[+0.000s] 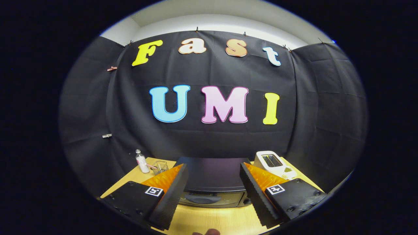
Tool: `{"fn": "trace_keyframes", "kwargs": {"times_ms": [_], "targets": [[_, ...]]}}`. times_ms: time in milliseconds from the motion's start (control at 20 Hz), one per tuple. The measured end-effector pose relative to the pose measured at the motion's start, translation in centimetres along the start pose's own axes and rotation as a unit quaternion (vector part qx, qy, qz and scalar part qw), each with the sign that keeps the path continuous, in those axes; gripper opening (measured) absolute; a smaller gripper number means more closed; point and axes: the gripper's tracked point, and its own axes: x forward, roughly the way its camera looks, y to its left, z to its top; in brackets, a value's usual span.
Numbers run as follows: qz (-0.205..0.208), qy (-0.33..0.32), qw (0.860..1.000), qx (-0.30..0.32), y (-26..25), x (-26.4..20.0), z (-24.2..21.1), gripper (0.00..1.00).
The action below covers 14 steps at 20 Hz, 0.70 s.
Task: Open the toaster oven, put the food inside, and close the toaster oven door.
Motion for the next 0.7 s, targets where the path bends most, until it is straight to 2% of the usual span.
{"fn": "trace_keyframes", "kwargs": {"times_ms": [400, 700], "targets": [[0.016, -0.033, 0.999, -0.018, 1.0, -1.8, 4.9, 0.99], [0.015, -0.027, 0.999, -0.033, 0.8, -1.9, 4.7, 0.99]]}}
